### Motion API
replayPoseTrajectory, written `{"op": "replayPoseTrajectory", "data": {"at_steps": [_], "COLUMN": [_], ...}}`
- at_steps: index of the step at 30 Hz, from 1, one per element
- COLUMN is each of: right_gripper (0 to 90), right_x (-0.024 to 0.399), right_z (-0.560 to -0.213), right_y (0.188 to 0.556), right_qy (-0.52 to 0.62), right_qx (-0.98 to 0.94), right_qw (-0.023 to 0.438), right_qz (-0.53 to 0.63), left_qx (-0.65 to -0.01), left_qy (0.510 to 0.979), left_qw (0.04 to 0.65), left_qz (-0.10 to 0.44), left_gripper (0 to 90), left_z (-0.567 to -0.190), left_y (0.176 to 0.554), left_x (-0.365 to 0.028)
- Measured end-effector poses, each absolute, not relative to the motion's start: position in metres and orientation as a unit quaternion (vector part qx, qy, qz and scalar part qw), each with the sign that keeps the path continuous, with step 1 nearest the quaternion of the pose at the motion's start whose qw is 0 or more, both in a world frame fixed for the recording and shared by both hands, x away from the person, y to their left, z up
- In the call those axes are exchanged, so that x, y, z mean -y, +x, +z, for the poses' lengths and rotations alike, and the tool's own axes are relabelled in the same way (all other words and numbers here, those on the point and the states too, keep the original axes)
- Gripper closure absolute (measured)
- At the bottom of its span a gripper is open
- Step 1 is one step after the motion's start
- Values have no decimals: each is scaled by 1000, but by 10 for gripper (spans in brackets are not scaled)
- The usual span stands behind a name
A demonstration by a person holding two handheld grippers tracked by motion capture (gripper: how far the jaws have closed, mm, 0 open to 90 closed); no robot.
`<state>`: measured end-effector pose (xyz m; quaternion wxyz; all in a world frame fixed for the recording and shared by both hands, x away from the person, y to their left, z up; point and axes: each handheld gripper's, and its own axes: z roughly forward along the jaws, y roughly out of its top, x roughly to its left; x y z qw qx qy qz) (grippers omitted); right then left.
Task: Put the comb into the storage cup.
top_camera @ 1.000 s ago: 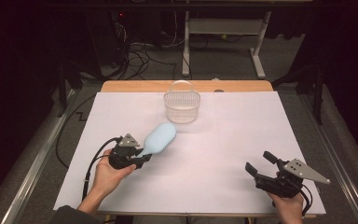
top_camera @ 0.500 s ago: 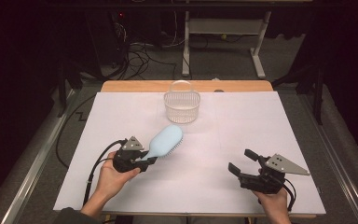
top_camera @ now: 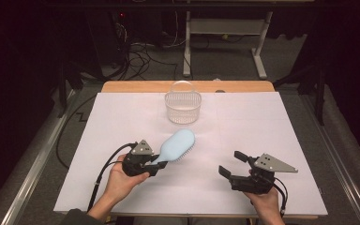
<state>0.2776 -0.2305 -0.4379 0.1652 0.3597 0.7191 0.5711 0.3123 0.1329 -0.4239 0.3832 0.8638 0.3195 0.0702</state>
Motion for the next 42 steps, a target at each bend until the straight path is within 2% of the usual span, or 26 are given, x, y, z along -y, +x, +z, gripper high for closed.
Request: {"op": "replayPoseTrajectory", "data": {"at_steps": [16,42], "right_gripper": [158,132], "right_x": [216,205], "right_z": [-444,-452], "right_y": [280,295], "right_qy": [360,394], "right_qx": [-727,-721], "right_qw": [131,71], "right_qz": [571,565], "left_qx": [-272,-247], "left_qy": [879,886], "left_qw": [386,389], "left_qz": [64,56], "left_gripper": [686,686], "left_z": [-420,-423], "left_y": [306,302], "left_x": [-97,-58]}}
